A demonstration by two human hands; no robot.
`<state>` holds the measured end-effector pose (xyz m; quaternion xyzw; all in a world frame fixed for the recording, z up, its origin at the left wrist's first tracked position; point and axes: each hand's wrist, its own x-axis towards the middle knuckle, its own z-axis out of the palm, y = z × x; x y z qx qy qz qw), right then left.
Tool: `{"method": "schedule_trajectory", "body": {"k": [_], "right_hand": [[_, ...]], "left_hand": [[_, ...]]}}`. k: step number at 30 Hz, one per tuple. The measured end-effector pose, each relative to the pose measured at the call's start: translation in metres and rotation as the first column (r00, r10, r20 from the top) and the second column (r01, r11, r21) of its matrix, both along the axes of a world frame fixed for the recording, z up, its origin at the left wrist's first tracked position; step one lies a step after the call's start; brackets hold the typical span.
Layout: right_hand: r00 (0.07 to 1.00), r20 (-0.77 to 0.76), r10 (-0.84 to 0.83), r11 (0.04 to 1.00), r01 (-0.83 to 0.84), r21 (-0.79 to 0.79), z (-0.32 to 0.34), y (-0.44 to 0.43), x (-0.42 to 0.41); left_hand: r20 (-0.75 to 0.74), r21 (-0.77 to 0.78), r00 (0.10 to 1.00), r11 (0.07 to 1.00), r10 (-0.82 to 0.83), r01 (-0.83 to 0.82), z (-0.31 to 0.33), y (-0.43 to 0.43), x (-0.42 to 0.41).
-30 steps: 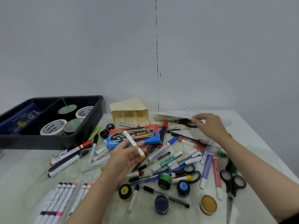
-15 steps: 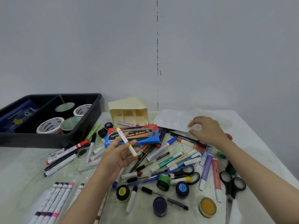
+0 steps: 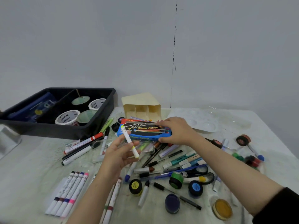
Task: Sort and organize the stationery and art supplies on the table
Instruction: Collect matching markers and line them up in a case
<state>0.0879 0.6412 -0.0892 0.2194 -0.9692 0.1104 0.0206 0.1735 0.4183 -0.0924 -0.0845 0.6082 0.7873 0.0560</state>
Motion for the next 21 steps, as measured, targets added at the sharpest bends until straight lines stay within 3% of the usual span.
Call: {"method": "schedule_trajectory", "body": {"k": [8, 12, 15, 18, 21], "right_hand": [[0.993, -0.079, -0.087, 0.969, 0.066, -0.24, 0.008, 0.037, 0.032], [0.938, -0.307, -0.158, 0.963, 0.077, -0.259, 0.007, 0.061, 0.054], [0.835, -0.427, -0.346, 0.935, 0.267, -0.234, 0.0, 0.075, 0.065], [0.759, -0.364, -0.54, 0.841, 0.502, -0.2, -0.009, 0.086, 0.072], [0.754, -0.299, -0.584, 0.811, 0.561, -0.167, -0.009, 0.088, 0.076]], "left_hand": [[-0.001, -0.023, 1.0, 1.0, 0.017, -0.017, 0.001, -0.008, 0.01], [0.009, -0.024, 1.0, 1.0, -0.006, 0.006, -0.001, -0.006, 0.013], [0.011, -0.035, 1.0, 0.999, -0.012, 0.013, -0.001, -0.005, 0.013], [0.01, -0.053, 1.0, 0.999, -0.006, 0.007, -0.002, -0.006, 0.012], [0.013, -0.078, 1.0, 0.997, -0.006, 0.007, -0.002, -0.006, 0.011]]}}
